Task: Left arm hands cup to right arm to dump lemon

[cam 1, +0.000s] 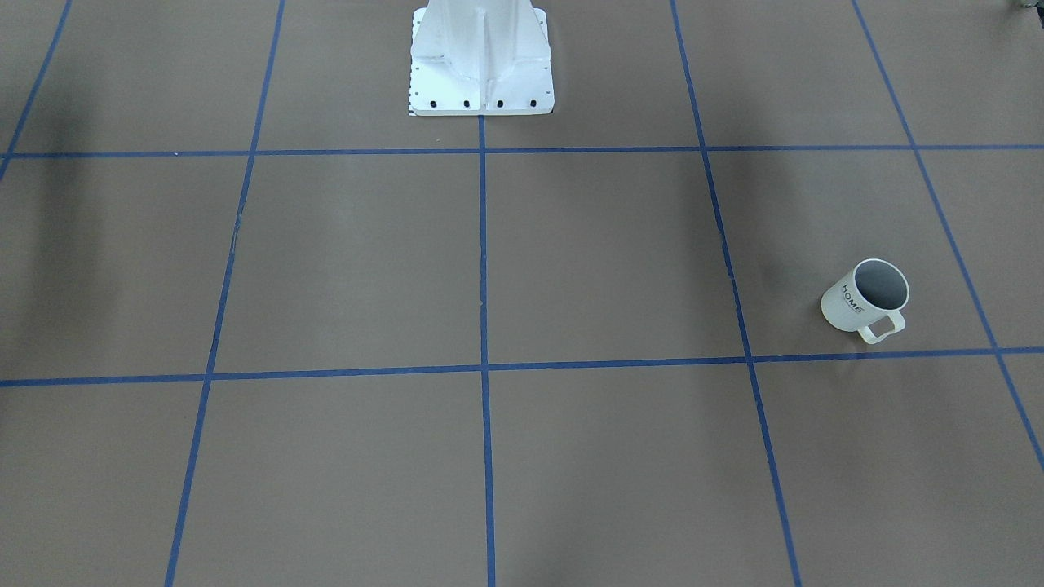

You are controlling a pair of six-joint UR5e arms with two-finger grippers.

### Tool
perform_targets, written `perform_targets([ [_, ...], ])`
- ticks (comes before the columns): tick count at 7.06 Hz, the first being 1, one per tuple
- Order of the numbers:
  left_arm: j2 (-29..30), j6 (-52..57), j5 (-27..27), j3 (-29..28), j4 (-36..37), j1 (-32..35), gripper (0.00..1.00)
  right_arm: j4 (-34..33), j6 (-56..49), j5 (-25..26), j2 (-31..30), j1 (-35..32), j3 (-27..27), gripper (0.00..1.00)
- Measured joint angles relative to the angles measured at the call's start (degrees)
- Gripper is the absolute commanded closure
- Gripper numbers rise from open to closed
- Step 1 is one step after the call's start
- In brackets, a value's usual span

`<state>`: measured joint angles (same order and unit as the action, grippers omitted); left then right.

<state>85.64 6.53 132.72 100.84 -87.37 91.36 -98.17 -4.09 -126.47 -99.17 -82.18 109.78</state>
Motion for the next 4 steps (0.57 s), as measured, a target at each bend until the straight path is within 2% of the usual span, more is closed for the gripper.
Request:
perform_targets([
  [4, 0.0, -0.1, 0.0, 0.8, 0.2, -1.2, 0.00, 0.0, -0.3, 0.1, 1.3, 0.0, 0.6, 0.00],
])
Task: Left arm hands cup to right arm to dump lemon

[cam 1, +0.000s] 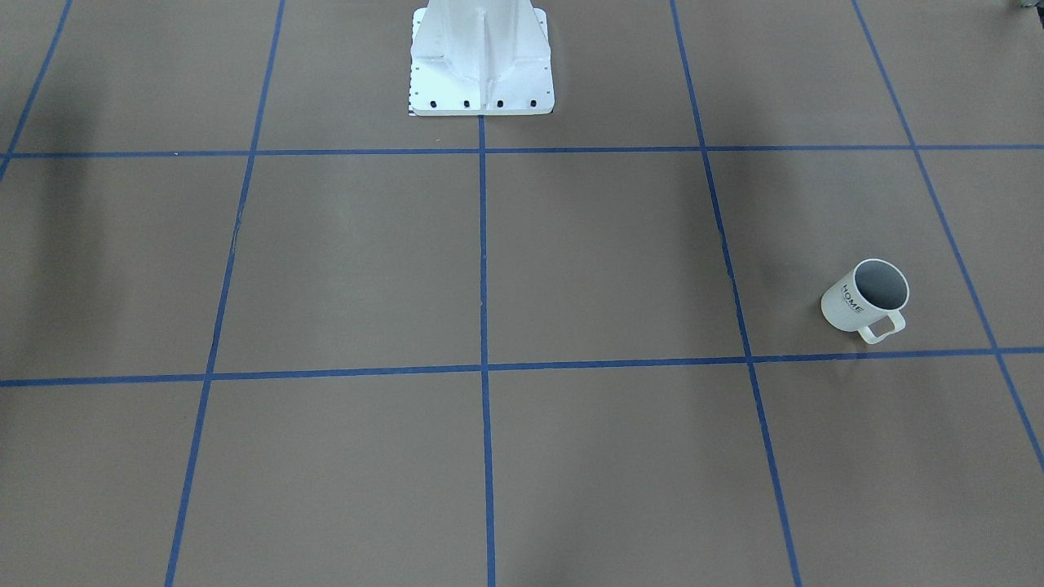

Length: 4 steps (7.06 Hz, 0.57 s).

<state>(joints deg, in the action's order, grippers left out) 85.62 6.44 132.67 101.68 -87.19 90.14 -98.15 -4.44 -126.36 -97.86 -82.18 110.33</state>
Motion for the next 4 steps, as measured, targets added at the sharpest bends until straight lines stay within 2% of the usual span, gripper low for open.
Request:
perform_targets([
  [4, 1.1, -0.6, 0.1, 2.5, -1.3, -0.2, 0.00, 1.4, 0.5, 0.1, 5.7, 0.1, 0.4, 0.00],
])
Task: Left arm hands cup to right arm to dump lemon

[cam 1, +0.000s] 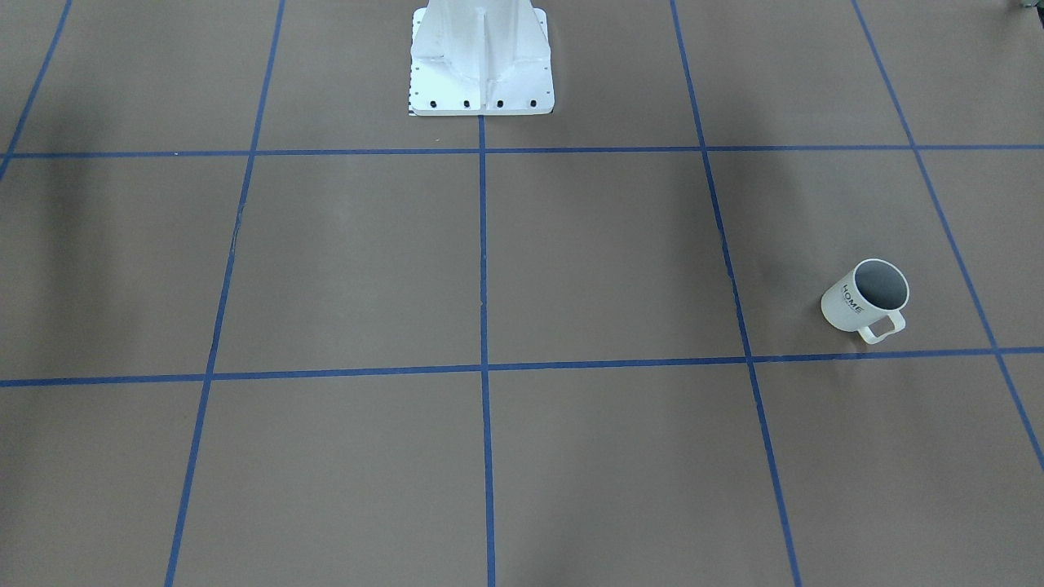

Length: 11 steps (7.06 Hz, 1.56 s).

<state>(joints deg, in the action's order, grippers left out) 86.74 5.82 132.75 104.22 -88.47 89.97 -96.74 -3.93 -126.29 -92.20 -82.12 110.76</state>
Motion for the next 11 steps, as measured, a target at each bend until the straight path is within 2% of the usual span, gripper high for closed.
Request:
perform_targets([
  [3, 3.3, -2.3, -0.1, -1.2, -9.0, -0.5, 0.00, 5.0, 0.9, 0.2, 5.9, 0.1, -0.3, 0.00],
  [5, 4.1, -6.5, 0.2, -2.7, -13.9, -1.4, 0.00, 6.8, 1.3, -0.1, 6.6, 0.3, -0.7, 0.00],
  [8, 4.3, -15.6, 0.3, -6.5, -21.3, -11.6, 0.00, 11.3, 1.4, -0.5, 6.6, 2.9, -1.2, 0.00],
  [11, 4.5, -37.8, -2.5, -11.5, -33.9, -21.5, 0.00, 11.7, 1.5, -0.6, 6.6, 3.9, -1.2, 0.00],
])
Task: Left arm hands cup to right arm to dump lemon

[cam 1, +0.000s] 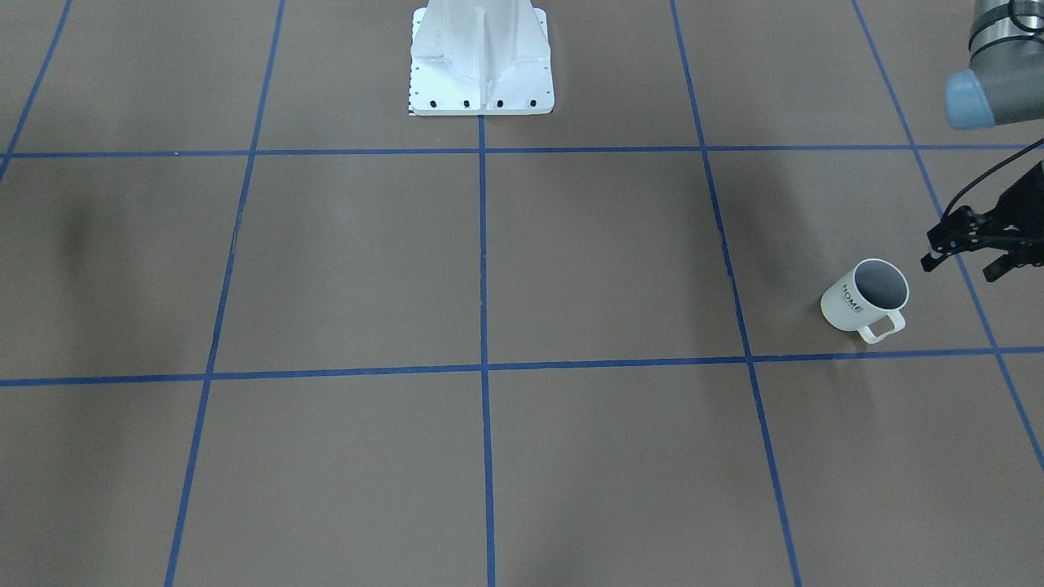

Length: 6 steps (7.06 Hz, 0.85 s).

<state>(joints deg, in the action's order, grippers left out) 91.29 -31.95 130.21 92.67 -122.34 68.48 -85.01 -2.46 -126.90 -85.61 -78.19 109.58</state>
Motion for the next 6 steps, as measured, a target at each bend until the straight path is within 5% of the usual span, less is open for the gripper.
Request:
perform_targets([
  [2, -0.1, -8.1, -5.1, -1.5, -5.6, -5.1, 0.00, 0.0, 0.0, 0.0, 0.0, 0.1, 0.0, 0.00],
  [3, -0.3, -9.0, -6.1, -1.8, -6.3, -6.0, 0.33, 0.0, 0.0, 0.0, 0.0, 0.2, 0.0, 0.00],
  [4, -0.7, -9.2, -6.6, -1.8, -7.1, -6.3, 0.94, 0.0, 0.0, 0.0, 0.0, 0.2, 0.0, 0.00],
  [6, -1.5, -9.1, -7.0, -1.9, -8.9, -6.5, 1.00, 0.0, 0.0, -0.2, -0.1, 0.2, 0.0, 0.00],
])
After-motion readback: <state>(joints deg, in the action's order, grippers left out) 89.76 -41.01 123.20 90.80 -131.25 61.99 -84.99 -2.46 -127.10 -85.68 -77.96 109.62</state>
